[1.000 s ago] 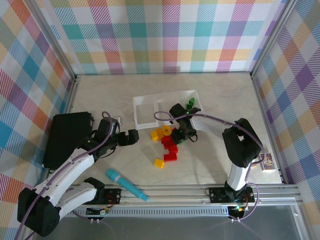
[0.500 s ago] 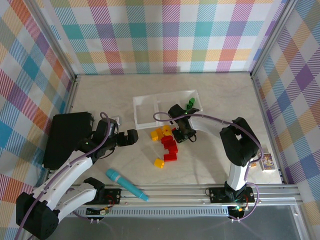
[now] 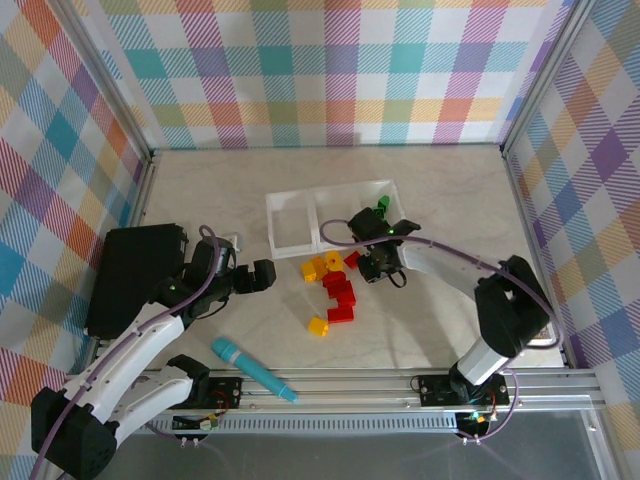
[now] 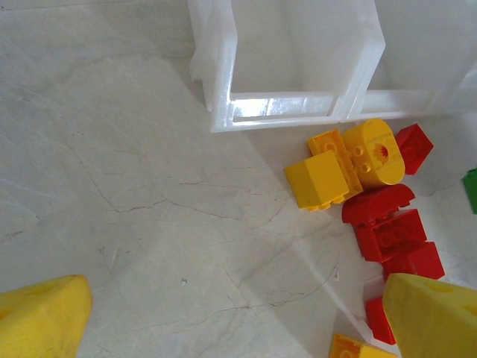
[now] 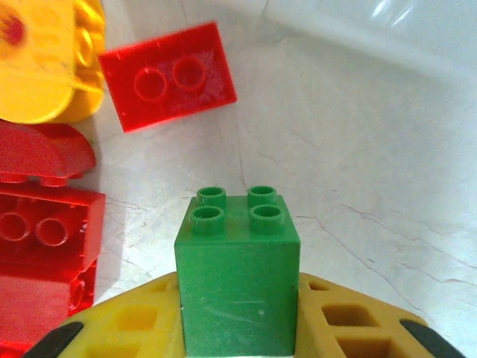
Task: Sort the legos into containers by color
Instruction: Pick up the lego from the center of the table, then place the lego in the container.
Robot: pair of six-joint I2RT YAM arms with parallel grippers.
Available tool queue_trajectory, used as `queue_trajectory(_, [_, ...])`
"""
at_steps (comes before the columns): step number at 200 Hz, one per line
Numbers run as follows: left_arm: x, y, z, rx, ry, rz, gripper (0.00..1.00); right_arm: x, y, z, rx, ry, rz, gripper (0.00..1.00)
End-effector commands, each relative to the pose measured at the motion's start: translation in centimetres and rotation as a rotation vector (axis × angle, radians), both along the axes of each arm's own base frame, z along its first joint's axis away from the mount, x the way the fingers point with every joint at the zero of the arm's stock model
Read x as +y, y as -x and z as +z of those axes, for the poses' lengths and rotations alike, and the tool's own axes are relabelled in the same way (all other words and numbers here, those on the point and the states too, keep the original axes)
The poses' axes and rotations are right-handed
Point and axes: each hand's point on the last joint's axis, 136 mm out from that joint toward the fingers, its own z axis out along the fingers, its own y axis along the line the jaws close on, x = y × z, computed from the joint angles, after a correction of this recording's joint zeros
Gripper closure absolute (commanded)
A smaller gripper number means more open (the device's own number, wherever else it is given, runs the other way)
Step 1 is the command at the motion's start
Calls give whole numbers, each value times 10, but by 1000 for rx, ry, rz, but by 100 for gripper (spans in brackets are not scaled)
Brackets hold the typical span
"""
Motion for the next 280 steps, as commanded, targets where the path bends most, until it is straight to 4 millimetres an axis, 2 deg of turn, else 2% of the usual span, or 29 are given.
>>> queue_trajectory(1, [0,0,11,-28,16,12,0,6,-6,29,-76,-61,-7,92])
queue_trajectory(14, [0,1,12,-31,21,12,0,11,-14,43,-109,-81,4,97])
queue_trajectory(34, [0,2,10,-25,16,10,1,15,-29,59,-143,-96,7,97])
queue_trajectory(62, [3,4,11,-30,4,8,0,8,-58,77,-184,-100,-35,98])
queue_trajectory(83, [4,5,13,-40,7,9,0,2,-83,83,-183,-129,-80,97])
queue_trajectory(131, [6,11,15,-44,18,13,0,-8,-137,77,-141,-164,-124,93])
queue_trajectory(167, [7,12,17,-48,27,21,0,-1,-178,73,-113,-210,-111,90])
queue_trajectory(193, [6,13,14,-30,27,23,1,5,-201,59,-80,-204,-100,89])
queue_trajectory(232, [5,15,17,-40,33,12,0,6,-219,37,-49,-183,-99,87])
queue_trajectory(280, [0,14,22,-61,57,-10,0,7,-219,22,-18,-192,-111,77])
